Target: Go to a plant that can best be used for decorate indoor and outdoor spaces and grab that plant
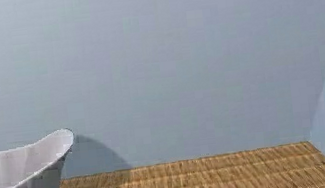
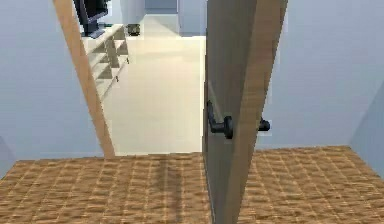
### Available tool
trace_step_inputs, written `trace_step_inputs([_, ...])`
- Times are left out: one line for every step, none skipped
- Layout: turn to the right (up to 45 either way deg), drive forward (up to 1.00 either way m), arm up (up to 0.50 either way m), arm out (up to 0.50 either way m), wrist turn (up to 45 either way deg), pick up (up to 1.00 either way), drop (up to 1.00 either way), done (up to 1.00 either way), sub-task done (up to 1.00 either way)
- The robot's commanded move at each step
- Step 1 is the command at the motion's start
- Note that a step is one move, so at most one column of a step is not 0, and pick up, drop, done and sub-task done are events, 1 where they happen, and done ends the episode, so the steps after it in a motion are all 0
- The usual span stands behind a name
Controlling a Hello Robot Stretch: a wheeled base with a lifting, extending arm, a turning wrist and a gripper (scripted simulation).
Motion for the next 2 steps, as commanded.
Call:
trace_step_inputs([39.0,0.0,0.0,0.0,0.0,0.0,0.0,0.0,0.0])
trace_step_inputs([0.0,0.4,0.0,0.0,0.0,0.0,0.0,0.0,0.0])
